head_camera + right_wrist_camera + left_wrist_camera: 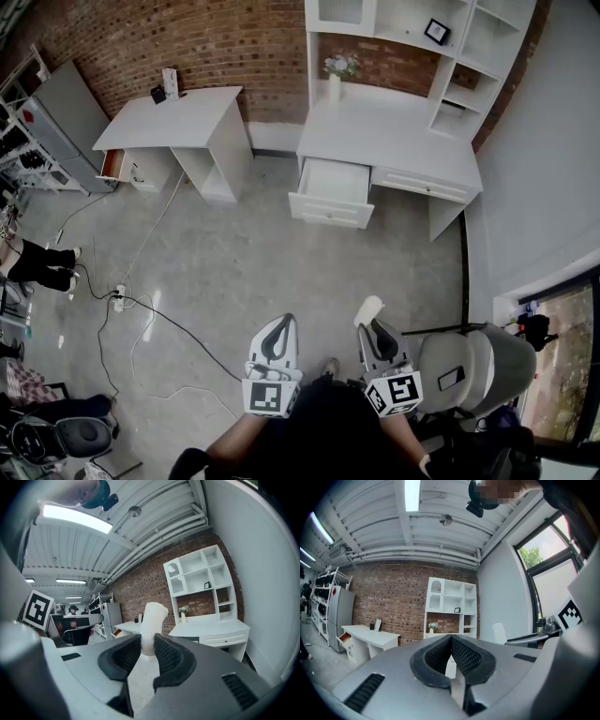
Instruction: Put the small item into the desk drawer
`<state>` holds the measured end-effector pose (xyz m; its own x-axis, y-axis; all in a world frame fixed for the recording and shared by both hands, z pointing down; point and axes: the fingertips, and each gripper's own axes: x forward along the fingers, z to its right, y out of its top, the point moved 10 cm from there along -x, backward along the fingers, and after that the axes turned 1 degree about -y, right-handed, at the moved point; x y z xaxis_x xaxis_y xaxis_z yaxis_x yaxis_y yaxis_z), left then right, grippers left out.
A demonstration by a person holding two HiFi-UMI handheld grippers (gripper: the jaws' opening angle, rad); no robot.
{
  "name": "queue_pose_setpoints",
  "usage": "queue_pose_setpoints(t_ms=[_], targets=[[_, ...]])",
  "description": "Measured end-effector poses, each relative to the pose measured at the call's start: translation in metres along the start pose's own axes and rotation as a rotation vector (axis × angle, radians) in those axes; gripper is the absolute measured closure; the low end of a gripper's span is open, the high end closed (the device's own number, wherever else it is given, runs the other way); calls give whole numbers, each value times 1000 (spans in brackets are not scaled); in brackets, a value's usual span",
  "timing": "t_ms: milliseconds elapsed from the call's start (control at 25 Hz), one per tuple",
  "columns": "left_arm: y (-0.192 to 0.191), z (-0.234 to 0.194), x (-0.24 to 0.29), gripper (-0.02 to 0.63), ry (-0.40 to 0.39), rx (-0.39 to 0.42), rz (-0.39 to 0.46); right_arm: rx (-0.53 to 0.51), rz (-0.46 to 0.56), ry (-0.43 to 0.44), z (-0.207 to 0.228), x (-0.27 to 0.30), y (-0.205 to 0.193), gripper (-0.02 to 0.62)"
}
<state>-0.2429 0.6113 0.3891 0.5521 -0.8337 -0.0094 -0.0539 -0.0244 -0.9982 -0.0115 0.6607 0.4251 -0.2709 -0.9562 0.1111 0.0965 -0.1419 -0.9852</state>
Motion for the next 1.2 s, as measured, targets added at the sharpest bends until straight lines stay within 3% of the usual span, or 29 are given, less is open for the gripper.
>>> queue_pose_setpoints(t_ms=[120,400,680,960,1200], targets=[[-6,15,6,582,-6,43,-8,-1,-1,9,16,-6,-4,488],[-10,55,21,581,2,18,-10,8,-4,40,53,-13,-9,488],[-19,61,46,582,7,43,-51,33,-12,37,81,-3,-14,488],[-36,54,104,583,-25,48,-82,31,-21,18,116,35,-15,488],[-27,34,180,582,-57,22,-58,14,-32,-5,148,89,6,488]])
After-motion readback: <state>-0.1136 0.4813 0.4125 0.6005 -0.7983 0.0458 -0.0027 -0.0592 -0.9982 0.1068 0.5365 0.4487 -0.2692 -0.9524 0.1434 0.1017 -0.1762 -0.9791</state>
